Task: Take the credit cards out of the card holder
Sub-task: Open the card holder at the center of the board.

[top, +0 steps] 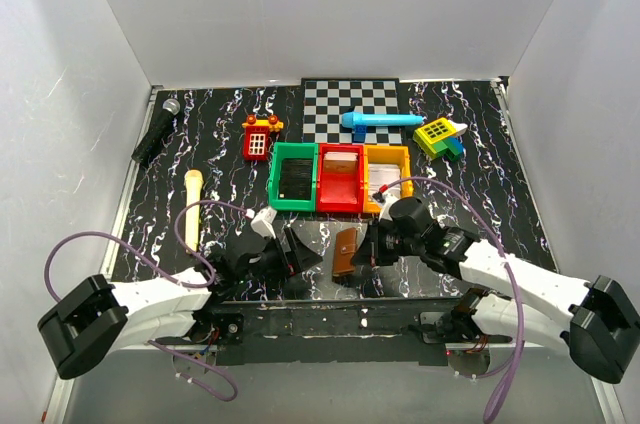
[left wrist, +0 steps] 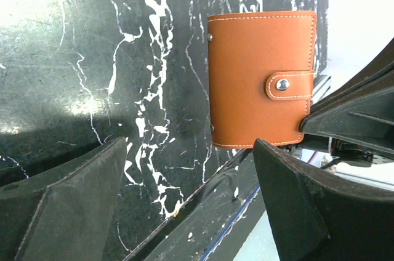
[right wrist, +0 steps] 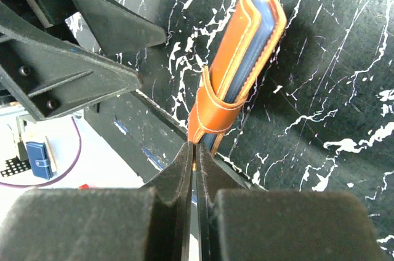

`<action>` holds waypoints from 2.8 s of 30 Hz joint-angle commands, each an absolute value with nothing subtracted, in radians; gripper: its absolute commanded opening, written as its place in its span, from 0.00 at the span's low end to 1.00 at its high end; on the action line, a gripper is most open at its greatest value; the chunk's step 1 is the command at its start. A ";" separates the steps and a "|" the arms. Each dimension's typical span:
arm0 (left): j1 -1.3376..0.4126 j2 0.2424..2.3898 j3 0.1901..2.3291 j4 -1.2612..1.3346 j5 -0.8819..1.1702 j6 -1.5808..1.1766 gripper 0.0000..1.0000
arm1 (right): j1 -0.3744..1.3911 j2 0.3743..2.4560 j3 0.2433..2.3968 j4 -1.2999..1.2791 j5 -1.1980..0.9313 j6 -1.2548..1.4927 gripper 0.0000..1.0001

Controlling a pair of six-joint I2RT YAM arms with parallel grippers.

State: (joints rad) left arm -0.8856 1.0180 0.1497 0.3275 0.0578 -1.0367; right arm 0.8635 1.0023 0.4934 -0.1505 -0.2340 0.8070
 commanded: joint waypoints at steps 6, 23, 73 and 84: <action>-0.881 0.975 0.115 0.535 0.044 -1.026 0.87 | 0.862 0.939 0.614 -0.296 -0.242 0.759 0.01; -0.859 0.836 0.023 0.764 0.152 -1.035 0.98 | 0.835 0.816 0.555 -0.011 -0.512 0.857 0.01; -0.834 0.626 0.067 0.802 0.284 -1.037 0.45 | 0.813 0.848 0.476 0.288 -0.635 0.956 0.01; -0.835 0.624 0.069 0.813 0.290 -1.035 0.29 | 0.813 0.845 0.469 0.279 -0.637 0.953 0.01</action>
